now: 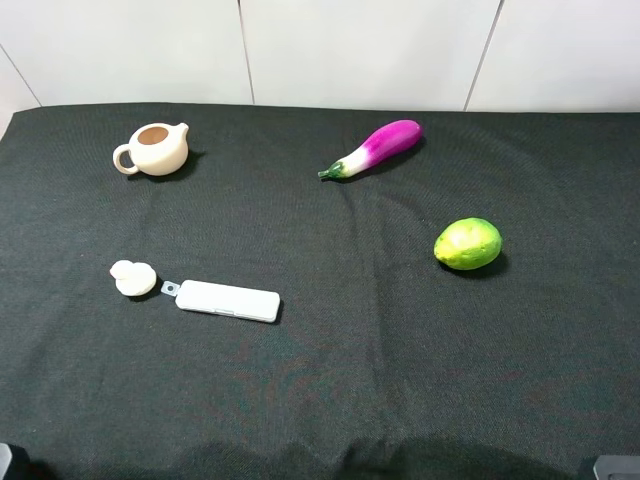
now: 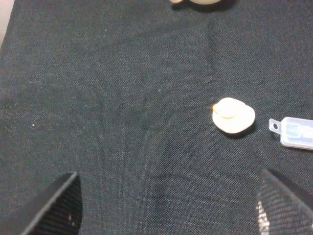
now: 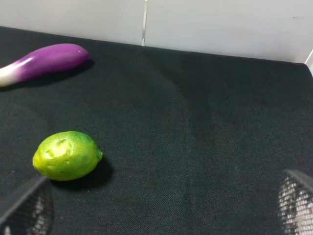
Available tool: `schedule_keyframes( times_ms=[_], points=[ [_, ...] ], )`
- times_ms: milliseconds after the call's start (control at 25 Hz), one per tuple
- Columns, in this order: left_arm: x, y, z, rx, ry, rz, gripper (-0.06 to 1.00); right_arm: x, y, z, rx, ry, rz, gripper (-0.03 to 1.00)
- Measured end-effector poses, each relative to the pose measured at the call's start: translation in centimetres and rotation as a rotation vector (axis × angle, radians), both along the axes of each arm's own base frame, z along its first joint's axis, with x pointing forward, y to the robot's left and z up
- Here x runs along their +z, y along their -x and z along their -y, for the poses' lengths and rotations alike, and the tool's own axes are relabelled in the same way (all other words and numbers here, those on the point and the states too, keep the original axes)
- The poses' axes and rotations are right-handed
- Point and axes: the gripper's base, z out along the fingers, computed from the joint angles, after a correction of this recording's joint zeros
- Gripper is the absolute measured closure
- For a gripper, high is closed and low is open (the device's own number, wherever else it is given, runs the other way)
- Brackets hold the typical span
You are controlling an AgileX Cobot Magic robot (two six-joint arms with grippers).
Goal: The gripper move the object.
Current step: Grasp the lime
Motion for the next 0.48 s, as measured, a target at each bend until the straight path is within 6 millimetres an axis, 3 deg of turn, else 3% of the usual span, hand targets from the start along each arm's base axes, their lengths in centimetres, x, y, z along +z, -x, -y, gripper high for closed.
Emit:
schedule_keyframes(
  times_ms=[280,480],
  points=[
    [0.0,0.0,0.0,0.0,0.0,0.0,0.18,0.0,-0.2,0.0,0.0,0.001,-0.013,0.27],
    [0.0,0.0,0.0,0.0,0.0,0.0,0.18,0.5,-2.4,-0.3,0.015,-0.022,-0.128,0.27]
  ],
)
